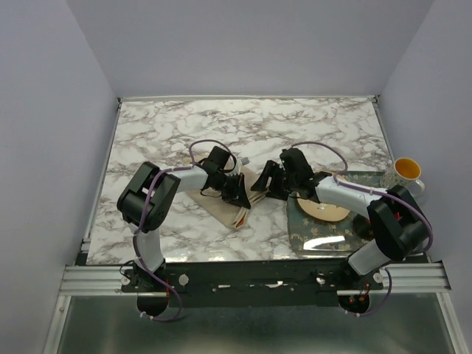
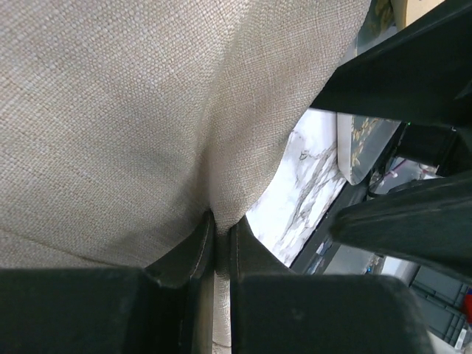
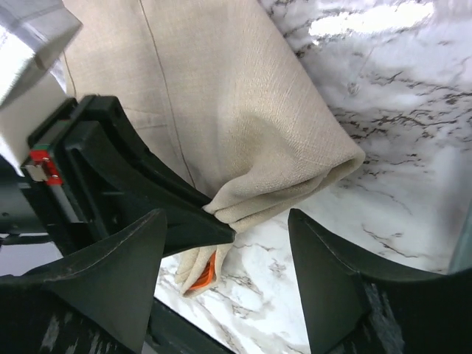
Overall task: Fold the napkin, place the utensils inside, and roll it up
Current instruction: Roll the napkin with the utensil
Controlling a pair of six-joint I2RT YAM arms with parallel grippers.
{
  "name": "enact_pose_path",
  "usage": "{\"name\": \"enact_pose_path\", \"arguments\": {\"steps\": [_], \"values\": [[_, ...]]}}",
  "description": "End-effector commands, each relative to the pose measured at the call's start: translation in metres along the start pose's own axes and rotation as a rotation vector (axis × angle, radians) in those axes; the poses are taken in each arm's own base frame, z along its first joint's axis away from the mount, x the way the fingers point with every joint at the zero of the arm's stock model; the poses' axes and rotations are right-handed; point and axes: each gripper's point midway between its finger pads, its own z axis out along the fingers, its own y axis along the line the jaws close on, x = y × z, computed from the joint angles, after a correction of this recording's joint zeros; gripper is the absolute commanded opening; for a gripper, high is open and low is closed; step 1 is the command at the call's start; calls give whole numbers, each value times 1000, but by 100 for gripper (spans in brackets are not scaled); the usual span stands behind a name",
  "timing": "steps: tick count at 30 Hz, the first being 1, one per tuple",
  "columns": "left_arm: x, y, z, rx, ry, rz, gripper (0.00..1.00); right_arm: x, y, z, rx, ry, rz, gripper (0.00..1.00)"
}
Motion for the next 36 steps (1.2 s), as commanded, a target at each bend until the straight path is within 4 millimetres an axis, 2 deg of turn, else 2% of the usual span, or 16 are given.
{"name": "enact_pose_path", "arguments": {"steps": [1, 5, 6, 7, 9, 13, 16, 23, 29, 31, 36], "values": [[4, -3, 0, 38, 9, -16, 0, -7, -11, -11, 83, -46, 0, 75], [2, -7, -2, 51, -6, -17, 0, -3, -8, -5, 99, -15, 130, 73], [0, -8, -3, 52, -12, -15, 0, 1, -13, 1, 131, 10, 156, 73], [-1, -10, -4, 56, -18, -12, 0, -6, -3, 2, 122, 7, 166, 73], [0, -9, -4, 53, -19, -13, 0, 3, -8, 4, 179, 57, 231, 73], [0, -8, -4, 49, -24, -11, 0, 7, -3, -2, 199, 39, 267, 72], [1, -6, -4, 39, -25, -10, 0, 16, -11, -7, 238, 53, 291, 71], [-1, -3, -6, 5, -39, -4, 0, 22, -25, -15, 280, 36, 238, 70], [0, -3, -4, 5, -33, -3, 0, 25, -7, 8, 253, 94, 270, 69], [0, -4, -5, 6, -36, 1, 0, 31, -8, 16, 270, 120, 299, 68], [2, -7, -4, 12, -35, 8, 0, 43, -11, 21, 304, 118, 335, 63]]}}
